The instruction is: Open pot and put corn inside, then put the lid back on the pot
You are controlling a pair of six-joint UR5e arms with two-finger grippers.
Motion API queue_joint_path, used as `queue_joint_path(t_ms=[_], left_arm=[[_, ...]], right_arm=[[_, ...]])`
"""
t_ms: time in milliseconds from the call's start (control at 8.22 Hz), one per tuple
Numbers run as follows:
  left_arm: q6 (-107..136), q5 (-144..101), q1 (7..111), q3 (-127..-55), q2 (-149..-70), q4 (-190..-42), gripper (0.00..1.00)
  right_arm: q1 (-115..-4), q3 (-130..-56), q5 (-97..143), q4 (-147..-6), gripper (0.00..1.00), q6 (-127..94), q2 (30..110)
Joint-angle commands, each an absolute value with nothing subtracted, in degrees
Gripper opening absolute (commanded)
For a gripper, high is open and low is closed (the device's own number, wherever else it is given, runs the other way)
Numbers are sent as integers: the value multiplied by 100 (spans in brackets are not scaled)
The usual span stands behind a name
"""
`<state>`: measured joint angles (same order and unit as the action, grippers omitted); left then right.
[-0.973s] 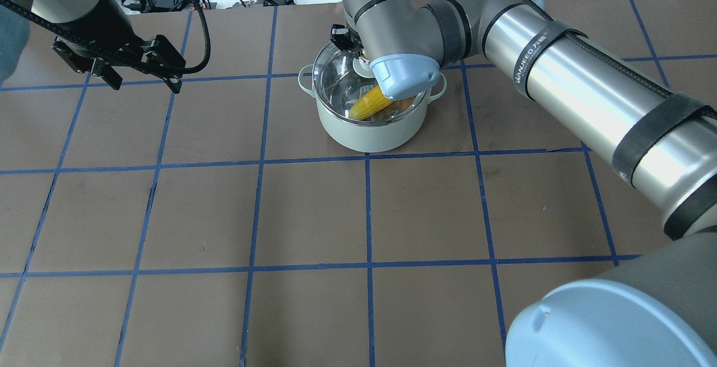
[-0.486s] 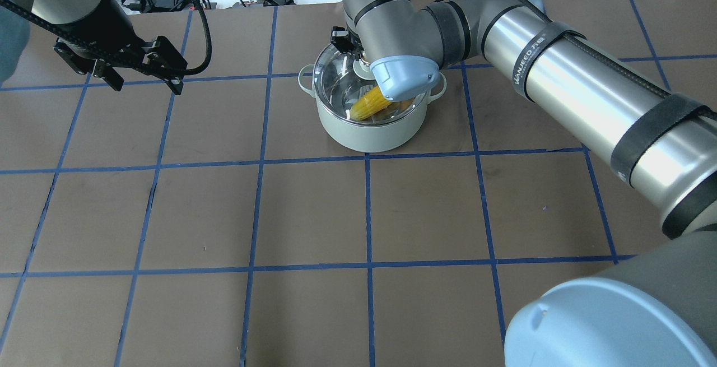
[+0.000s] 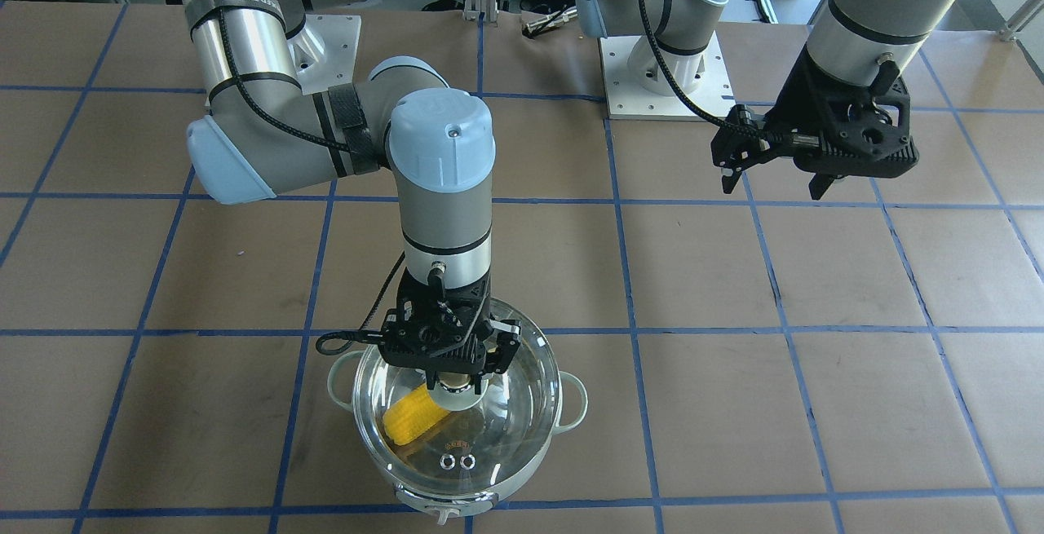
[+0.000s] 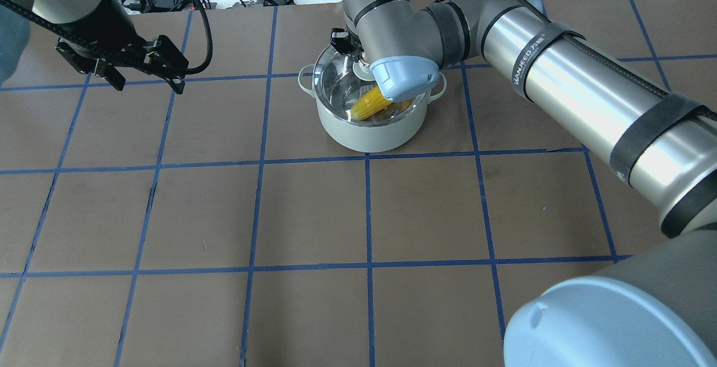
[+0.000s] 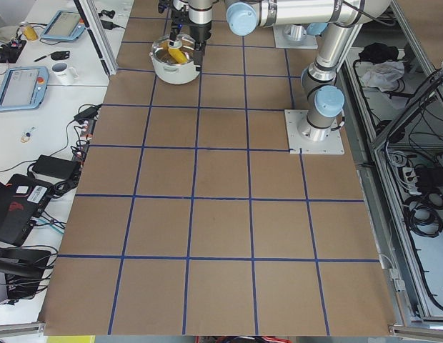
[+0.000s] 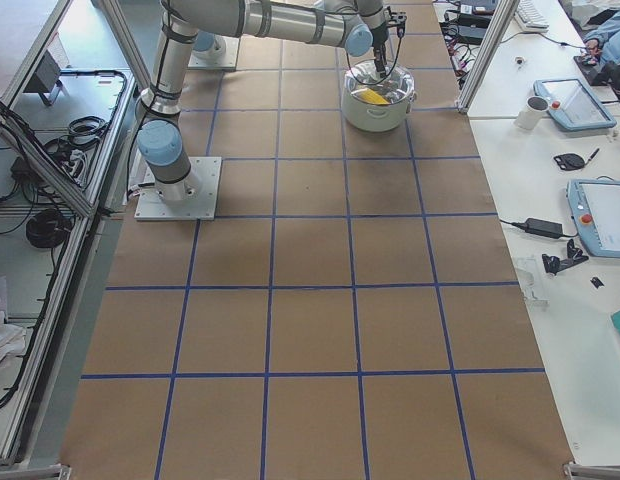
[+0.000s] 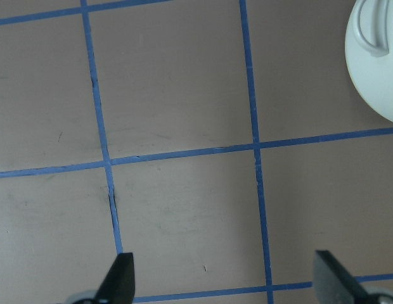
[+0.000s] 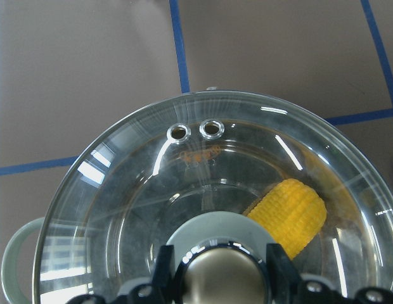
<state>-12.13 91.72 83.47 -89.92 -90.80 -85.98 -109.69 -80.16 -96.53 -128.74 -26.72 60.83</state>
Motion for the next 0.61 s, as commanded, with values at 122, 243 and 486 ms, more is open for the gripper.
queue_joint_path(t_ms=[122, 243, 486], left_arm=[[-1213, 9158, 8341, -8991, -9088, -8587, 100], [-1213, 9158, 8350, -8991, -9088, -8587, 100], [-1213, 9158, 8332, -9000, -9088, -8587, 100]], right_arm=[[-10969, -8024, -9650, -12867, 59, -2672, 6082], [-10969, -8016, -9659, -12876, 68, -2672, 6091], [-10969, -8016, -9659, -12876, 89, -2672, 6134]])
